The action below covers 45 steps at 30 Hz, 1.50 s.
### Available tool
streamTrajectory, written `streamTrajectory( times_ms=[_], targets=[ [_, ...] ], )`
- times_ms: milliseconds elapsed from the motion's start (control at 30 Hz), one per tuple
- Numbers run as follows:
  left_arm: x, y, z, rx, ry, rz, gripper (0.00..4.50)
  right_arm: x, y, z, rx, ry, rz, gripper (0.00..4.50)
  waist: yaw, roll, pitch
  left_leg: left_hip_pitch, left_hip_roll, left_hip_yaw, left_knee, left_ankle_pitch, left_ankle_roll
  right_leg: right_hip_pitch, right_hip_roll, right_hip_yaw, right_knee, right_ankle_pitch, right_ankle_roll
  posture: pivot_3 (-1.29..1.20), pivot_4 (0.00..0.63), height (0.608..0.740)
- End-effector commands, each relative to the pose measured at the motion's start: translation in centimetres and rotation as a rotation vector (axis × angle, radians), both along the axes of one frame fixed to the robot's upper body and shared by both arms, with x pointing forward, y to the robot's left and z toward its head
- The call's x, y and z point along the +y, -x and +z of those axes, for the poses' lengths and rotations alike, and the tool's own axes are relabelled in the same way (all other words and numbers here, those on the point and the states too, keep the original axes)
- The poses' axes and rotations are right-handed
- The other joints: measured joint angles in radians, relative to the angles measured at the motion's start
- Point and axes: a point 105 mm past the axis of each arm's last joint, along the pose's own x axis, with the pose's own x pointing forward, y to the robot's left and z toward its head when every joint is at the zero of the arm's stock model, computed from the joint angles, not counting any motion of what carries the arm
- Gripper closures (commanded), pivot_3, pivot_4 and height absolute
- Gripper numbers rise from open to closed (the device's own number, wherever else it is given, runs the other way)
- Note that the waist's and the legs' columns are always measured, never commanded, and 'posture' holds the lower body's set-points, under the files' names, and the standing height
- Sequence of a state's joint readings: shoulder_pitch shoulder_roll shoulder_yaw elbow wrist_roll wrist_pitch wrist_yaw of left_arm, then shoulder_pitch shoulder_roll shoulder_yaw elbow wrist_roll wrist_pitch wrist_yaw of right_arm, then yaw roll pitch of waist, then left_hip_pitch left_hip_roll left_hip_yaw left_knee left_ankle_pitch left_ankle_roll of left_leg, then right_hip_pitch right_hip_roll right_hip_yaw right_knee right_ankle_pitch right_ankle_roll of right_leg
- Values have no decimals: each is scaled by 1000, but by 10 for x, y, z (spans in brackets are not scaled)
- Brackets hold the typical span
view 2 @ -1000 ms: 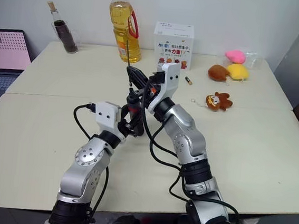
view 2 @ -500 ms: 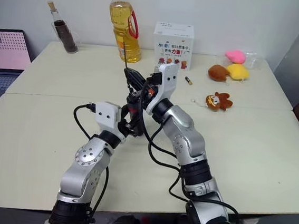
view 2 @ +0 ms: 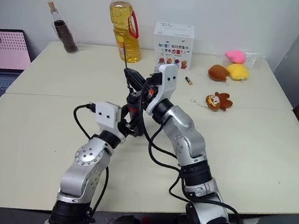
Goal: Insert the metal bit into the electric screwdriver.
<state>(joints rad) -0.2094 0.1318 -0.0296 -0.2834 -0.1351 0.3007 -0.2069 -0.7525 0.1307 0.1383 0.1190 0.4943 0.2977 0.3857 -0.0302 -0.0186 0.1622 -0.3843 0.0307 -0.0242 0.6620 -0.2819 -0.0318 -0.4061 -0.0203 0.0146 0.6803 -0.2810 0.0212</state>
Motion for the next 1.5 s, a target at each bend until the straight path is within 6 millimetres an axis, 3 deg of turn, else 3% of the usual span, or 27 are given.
streamTrajectory(
  times_ms=[33,1000,1500],
  targets=[
    [1,3,15,-54,7,-1,2833,1,9,11,-19,-66,17,4486,0,0,0,0,0,0,0,0,0,0,0,0,0,0,0,0,150,740],
    [2,3,15,-56,9,3,2833,1,2,6,-11,-51,-5,4486,0,0,0,0,0,0,0,0,0,0,0,0,0,0,0,0,150,740],
    [2,4,14,-53,9,1,2833,-1,13,-6,-140,104,31,4486,1,0,0,0,0,0,0,0,0,0,0,0,0,0,0,0,150,740]
  ],
)
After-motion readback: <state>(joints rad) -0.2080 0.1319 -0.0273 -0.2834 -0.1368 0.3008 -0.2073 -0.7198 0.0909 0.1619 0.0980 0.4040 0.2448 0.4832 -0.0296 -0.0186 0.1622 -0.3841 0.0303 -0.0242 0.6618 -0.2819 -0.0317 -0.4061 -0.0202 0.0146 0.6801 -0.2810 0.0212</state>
